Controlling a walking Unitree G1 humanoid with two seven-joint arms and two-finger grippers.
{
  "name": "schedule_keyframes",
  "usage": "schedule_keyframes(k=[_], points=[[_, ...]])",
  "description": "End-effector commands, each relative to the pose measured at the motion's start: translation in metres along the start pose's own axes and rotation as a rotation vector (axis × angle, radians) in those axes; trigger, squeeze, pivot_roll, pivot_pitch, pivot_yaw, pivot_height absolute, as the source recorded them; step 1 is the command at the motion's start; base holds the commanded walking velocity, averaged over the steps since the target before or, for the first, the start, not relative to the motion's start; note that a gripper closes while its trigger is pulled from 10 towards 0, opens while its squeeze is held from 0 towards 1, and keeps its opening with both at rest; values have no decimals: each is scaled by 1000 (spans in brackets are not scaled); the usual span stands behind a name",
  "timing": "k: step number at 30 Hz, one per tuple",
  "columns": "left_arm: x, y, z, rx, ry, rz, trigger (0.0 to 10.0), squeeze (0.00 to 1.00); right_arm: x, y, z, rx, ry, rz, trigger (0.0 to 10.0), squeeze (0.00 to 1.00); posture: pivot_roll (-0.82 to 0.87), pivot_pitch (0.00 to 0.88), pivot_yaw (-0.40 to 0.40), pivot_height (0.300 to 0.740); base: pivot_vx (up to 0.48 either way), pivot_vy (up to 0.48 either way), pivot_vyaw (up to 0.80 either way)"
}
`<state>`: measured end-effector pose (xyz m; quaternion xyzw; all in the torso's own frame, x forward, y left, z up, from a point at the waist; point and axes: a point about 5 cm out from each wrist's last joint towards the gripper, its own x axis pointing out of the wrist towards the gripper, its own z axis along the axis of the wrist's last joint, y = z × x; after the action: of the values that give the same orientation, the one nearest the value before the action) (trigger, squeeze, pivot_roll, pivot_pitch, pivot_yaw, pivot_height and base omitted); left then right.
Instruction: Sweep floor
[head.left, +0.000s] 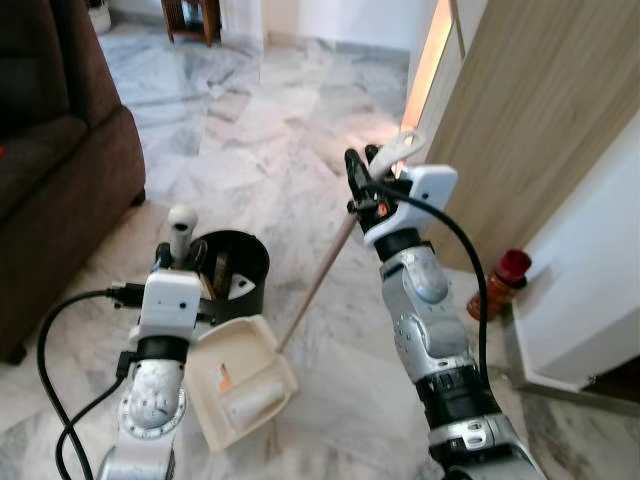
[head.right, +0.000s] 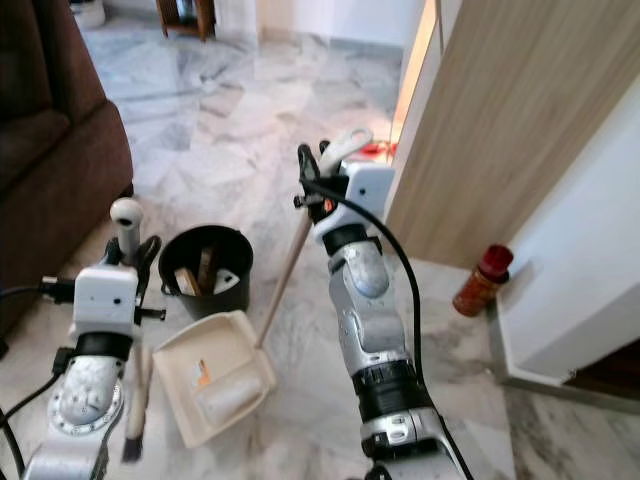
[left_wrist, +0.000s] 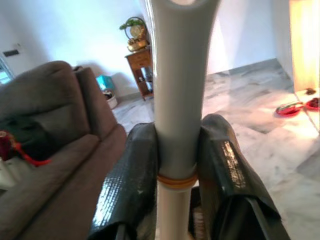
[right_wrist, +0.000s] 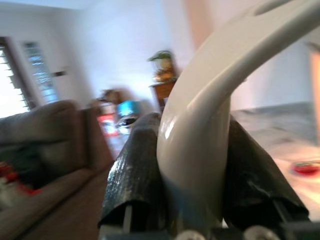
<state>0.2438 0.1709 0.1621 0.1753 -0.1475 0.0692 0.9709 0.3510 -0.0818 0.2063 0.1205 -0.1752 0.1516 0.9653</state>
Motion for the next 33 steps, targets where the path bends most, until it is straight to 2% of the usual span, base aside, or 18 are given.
schedule_keyframes(k=[1, 9, 11, 25, 33], points=[[2, 0, 9, 12, -53, -4, 10000, 0, 15, 2, 30, -12, -115, 5, 10000, 0, 66, 91, -41, 740, 398, 0, 0], [3, -2, 9, 13, -59, -8, 10000, 0, 30, 12, 57, 42, -208, 23, 10000, 0, 65, 85, -45, 740, 393, 0, 0], [2, -2, 9, 14, -59, -8, 10000, 0, 31, 13, 59, 69, -214, 18, 10000, 0, 68, 85, -46, 740, 392, 0, 0], [-1, -1, 7, 22, -54, 3, 10000, 0, 35, 25, 65, 110, -226, 60, 10000, 0, 75, 83, -55, 740, 387, 0, 0], [-1, 0, 8, 19, -65, 12, 10000, 0, 36, 31, 68, 110, -235, 90, 10000, 0, 78, 83, -57, 740, 361, 0, 148]])
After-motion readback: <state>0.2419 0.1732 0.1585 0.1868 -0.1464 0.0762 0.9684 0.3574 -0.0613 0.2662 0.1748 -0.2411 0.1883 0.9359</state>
